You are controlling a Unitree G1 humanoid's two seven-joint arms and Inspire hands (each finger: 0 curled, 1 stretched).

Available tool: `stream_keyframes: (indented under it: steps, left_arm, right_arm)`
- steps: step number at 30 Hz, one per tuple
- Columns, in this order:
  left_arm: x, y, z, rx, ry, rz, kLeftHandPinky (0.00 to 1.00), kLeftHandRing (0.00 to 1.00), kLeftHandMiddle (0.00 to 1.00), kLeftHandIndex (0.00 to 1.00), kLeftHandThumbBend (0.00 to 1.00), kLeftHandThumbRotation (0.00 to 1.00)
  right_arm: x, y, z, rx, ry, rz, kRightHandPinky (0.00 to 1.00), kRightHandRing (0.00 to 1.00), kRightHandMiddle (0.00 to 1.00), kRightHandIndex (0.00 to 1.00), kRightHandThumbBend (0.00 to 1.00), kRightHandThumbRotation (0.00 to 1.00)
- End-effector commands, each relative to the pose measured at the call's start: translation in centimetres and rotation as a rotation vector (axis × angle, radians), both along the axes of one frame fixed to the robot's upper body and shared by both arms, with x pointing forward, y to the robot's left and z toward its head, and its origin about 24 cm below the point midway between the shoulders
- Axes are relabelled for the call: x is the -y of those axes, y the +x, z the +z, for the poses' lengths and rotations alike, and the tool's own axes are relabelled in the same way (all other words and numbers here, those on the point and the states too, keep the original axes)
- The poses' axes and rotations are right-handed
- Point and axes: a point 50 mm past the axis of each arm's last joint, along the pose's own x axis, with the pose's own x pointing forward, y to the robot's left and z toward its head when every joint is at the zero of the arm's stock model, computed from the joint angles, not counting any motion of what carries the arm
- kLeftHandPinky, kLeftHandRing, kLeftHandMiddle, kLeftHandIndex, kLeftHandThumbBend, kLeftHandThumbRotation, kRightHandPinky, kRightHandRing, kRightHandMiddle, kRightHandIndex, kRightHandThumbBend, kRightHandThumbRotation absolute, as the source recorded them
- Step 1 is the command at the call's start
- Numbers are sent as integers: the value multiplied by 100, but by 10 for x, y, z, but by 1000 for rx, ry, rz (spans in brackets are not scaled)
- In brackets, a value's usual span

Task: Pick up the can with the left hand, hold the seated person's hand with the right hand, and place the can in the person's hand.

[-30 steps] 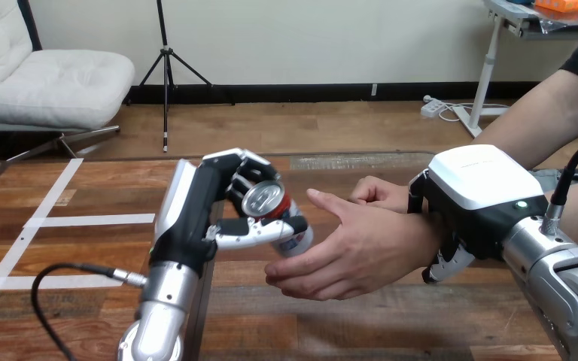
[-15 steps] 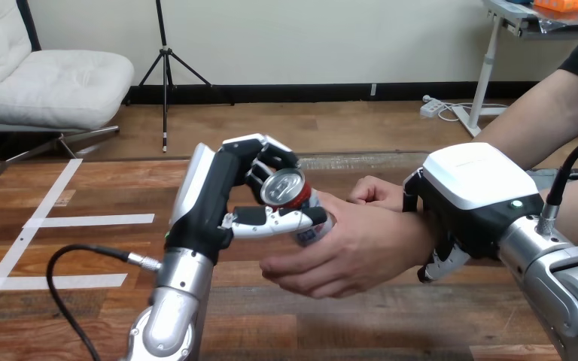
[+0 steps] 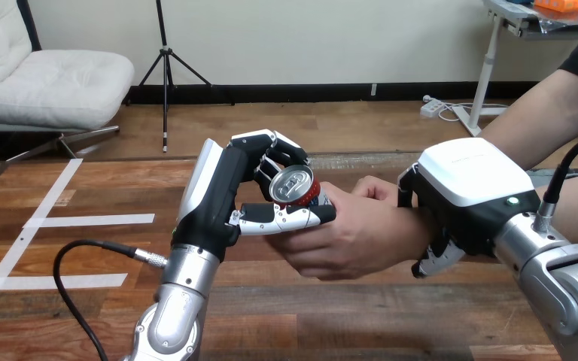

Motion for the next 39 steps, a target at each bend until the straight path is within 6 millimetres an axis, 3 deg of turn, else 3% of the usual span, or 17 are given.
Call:
stream_keyframes:
  steps: [1,39]
  left_arm:
    - [14,11,42,179,-32,-65,29,35,42,44,67,0]
    - [22,11,44,190,-23,-105,29,35,42,44,68,0]
  right_arm:
    - [-10,10,18,70,19,20,28,35,43,49,85,0]
    - [-16,15,17,111,-40,59,26,32,40,47,84,0]
